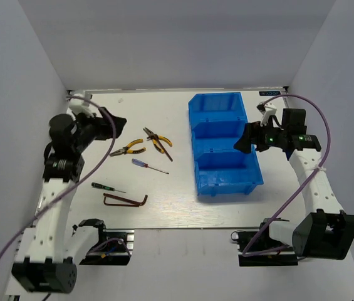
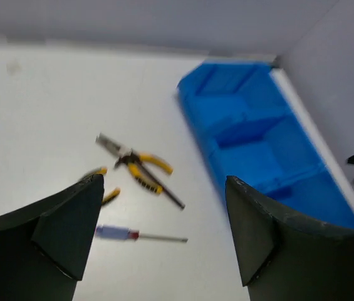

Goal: Sort the tools into containers

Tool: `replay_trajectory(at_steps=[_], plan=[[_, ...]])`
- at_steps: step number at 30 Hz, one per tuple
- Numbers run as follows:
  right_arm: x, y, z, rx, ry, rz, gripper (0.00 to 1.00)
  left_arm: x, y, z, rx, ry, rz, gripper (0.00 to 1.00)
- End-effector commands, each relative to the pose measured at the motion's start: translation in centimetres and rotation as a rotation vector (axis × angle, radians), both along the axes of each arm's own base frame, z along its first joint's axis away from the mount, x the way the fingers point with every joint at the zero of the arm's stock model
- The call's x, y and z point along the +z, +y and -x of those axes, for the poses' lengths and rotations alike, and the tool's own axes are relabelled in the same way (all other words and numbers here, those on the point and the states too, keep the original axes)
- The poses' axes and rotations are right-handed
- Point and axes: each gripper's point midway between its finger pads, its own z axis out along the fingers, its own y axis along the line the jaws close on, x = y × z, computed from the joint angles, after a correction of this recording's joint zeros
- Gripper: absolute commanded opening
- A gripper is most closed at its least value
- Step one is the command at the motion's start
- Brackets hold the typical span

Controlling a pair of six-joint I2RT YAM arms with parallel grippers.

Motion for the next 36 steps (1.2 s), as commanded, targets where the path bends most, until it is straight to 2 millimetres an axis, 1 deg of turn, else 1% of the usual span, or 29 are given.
replay_trajectory(at_steps=[1, 3, 4, 5, 6, 7, 8, 9, 10, 11, 12, 13, 14, 15, 16, 17, 18, 19, 20, 22, 23, 24, 25, 26, 27, 28, 30, 31, 36], plan=[[3.4, 3.1, 1.1, 0.236, -0.088, -0.109, 0.91, -7.6, -0.8, -0.8, -0.055, 0.288, -0.008, 0.86], [3.7, 5.1, 1.9, 0.378, -0.146, -0.124, 0.91, -9.3, -0.8, -0.9, -0.058, 0.332, -0.019, 0.74], [4.1, 5.7, 1.8, 0.399, -0.154, -0.137, 0.91, -9.3, -0.5, -1.0, -0.042, 0.329, -0.032, 0.68], [3.0, 7.6, 2.3, 0.477, -0.128, -0.123, 0.88, -9.9, -0.5, -1.0, -0.042, 0.341, -0.032, 0.58], [3.7, 7.9, 1.4, 0.482, -0.155, -0.077, 0.84, -10.5, -0.1, -1.0, -0.021, 0.355, -0.037, 0.47], [3.0, 8.8, 1.4, 0.513, -0.153, -0.02, 0.58, -10.9, 0.5, -1.2, 0.019, 0.364, -0.048, 0.19], [1.2, 9.5, 1.0, 0.531, -0.091, 0.005, 0.38, -11.2, 0.9, -1.2, 0.041, 0.378, -0.055, 0.07], [1.6, 11.6, 1.0, 0.578, -0.122, 0.06, 0.23, -11.7, 1.7, -0.8, 0.092, 0.402, -0.075, 0.0], [0.8, 12.0, 0.8, 0.591, -0.111, 0.113, 0.07, -12.3, 2.2, -0.7, 0.128, 0.43, -0.078, 0.0], [-0.9, 12.6, -0.5, 0.587, -0.078, 0.179, 0.0, -12.9, 2.8, -0.1, 0.164, 0.451, -0.08, 0.0], [-0.7, 15.7, 0.6, 0.674, -0.11, 0.215, 0.0, -13.1, 3.2, 0.7, 0.186, 0.463, -0.088, 0.0], [-2.9, 16.4, 0.1, 0.683, -0.065, 0.273, 0.0, -14.1, 3.7, 1.3, 0.217, 0.487, -0.087, 0.0], [-2.6, 17.3, -0.5, 0.691, -0.075, 0.296, 0.01, -14.5, 3.9, 1.8, 0.237, 0.503, -0.076, 0.17], [-3.1, 19.2, -0.8, 0.709, -0.059, 0.301, 0.21, -15.5, 4.0, 2.5, 0.249, 0.526, -0.073, 0.38], [-5.3, 20.4, -1.1, 0.732, -0.014, 0.319, 0.42, -15.4, 4.0, 3.2, 0.257, 0.521, -0.048, 0.56], [-4.6, 21.8, -1.6, 0.748, -0.035, 0.309, 0.5, -15.4, 3.9, 3.5, 0.26, 0.518, -0.037, 0.74], [-6.8, 23.0, -2.9, 0.76, -0.006, 0.33, 0.5, -16.1, 3.9, 4.1, 0.264, 0.534, -0.03, 0.78], [-7.3, 23.6, -3.5, 0.757, -0.012, 0.343, 0.48, -16.3, 3.9, 4.5, 0.267, 0.541, -0.02, 0.78], [-6.4, 25.2, -5.3, 0.735, -0.084, 0.323, 0.37, -15.7, 3.7, 4.8, 0.261, 0.521, -0.005, 0.78], [-7.8, 26.1, -9.1, 0.619, -0.102, 0.369, 0.1, -16.5, 3.2, 5.3, 0.244, 0.551, 0.017, 0.78], [-7.6, 27.0, -10.6, 0.581, -0.143, 0.365, 0.08, -16.5, 3.0, 5.4, 0.228, 0.552, 0.022, 0.76], [-9.5, 27.8, -12.2, 0.552, -0.129, 0.381, 0.08, -16.8, 2.8, 5.5, 0.222, 0.565, 0.033, 0.76], [-8.4, 28.4, -13.5, 0.509, -0.165, 0.381, 0.1, -16.8, 2.6, 5.6, 0.212, 0.566, 0.037, 0.76], [-9.8, 28.6, -14.1, 0.502, -0.158, 0.394, 0.17, -16.8, 2.4, 5.6, 0.206, 0.57, 0.048, 0.75], [-9.7, 29.1, -15.1, 0.478, -0.188, 0.388, 0.28, -16.7, 2.2, 5.7, 0.197, 0.571, 0.051, 0.75], [-11.0, 29.8, -15.4, 0.486, -0.186, 0.39, 0.3, -16.7, 2.2, 5.7, 0.197, 0.571, 0.051, 0.75], [-11.3, 30.3, -15.9, 0.486, -0.186, 0.369, 0.38, -16.9, 2.1, 5.6, 0.189, 0.582, 0.052, 0.75], [-12.6, 30.7, -15.5, 0.504, -0.163, 0.36, 0.4, -17.2, 2.1, 5.6, 0.189, 0.591, 0.051, 0.75], [-14.3, 31.3, -15.8, 0.513, -0.158, 0.358, 0.43, -17.5, 2.1, 5.3, 0.19, 0.602, 0.049, 0.75]])
